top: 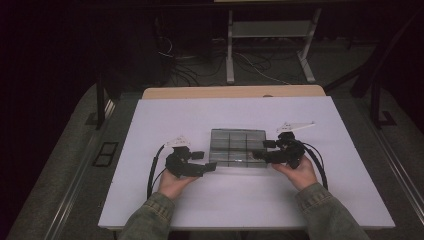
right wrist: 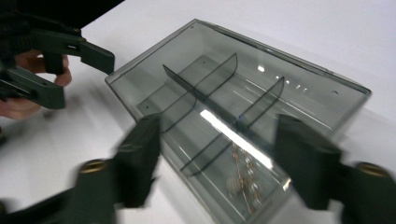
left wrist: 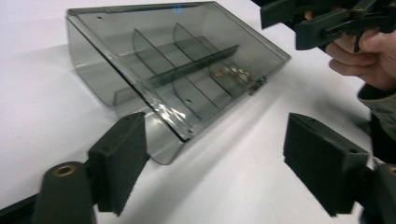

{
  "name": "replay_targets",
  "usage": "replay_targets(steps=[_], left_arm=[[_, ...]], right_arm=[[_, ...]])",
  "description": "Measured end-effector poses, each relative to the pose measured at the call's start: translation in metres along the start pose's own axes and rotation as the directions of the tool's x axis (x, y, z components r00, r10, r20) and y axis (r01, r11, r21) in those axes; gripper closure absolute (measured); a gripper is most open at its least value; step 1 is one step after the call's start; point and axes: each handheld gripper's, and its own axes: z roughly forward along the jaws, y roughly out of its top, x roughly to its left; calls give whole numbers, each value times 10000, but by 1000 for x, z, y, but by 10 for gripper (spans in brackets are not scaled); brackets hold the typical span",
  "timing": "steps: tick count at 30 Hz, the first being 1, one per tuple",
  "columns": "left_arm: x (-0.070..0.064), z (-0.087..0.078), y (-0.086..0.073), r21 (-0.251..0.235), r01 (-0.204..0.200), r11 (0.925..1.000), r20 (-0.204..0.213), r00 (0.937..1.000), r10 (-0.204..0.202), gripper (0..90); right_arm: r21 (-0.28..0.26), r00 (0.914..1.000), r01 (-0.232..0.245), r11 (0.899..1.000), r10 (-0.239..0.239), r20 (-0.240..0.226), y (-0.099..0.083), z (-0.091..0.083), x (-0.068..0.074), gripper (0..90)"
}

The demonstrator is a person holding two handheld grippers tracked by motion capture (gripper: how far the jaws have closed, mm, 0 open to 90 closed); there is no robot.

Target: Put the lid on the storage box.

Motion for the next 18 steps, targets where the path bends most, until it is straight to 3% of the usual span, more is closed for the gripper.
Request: replay_targets(steps=[5,7,9,18], left_arm=[[-4,-5,-2,-29,4,10000,185,9998,-3,93],[-5,-7,-4,61,15,10000,164,9999,-16,35],[-5,-8,-5,105,36,9999,111,9999,-37,0],[-6,-17,-13,-24,98,9999,-104,9999,-98,0]], right_arm=[[-44,9989,139,9999,-137,446,-9,-12,3,93],[-11,9989,131,9999,-131,456,-13,-16,4,4],[-23,9988,121,9999,-119,481,-18,-21,4,4],[-156,9997,4,9999,0,259,-35,-42,1,4]])
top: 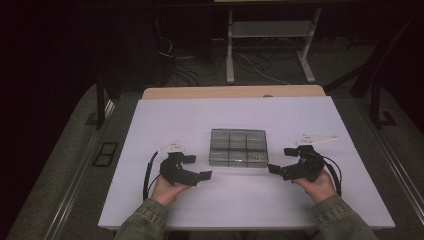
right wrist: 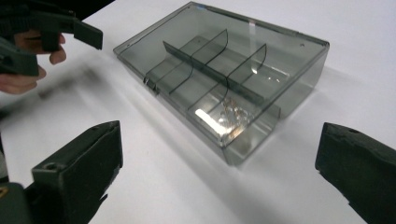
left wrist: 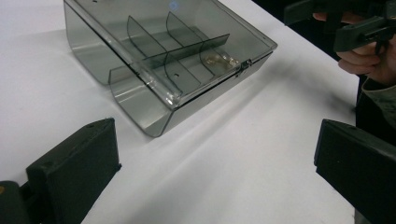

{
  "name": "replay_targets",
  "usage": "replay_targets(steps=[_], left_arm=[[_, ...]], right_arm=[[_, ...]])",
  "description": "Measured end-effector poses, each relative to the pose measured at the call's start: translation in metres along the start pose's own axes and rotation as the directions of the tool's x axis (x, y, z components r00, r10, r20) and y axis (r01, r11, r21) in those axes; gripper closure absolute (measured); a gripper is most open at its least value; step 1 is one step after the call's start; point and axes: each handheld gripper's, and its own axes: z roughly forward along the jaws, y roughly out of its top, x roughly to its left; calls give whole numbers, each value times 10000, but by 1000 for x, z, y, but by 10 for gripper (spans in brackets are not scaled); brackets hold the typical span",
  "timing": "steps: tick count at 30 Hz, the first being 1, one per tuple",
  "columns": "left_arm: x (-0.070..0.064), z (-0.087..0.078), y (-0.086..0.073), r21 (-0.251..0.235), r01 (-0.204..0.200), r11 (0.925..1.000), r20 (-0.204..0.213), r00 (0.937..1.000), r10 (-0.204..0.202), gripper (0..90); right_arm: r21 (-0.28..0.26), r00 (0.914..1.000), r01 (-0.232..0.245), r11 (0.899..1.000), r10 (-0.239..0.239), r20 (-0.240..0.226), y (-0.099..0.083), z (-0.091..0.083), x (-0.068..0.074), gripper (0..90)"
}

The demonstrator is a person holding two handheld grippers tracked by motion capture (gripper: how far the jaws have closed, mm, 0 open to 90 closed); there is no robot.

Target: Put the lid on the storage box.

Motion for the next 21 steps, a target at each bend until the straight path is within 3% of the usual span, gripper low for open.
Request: replay_targets(steps=[21], left_arm=[[-7,-21,-22,10,-78,10000,-1,10000,79,0]], right_arm=[[90,9997,-232,9997,231,104,-37,-24,-1,4]])
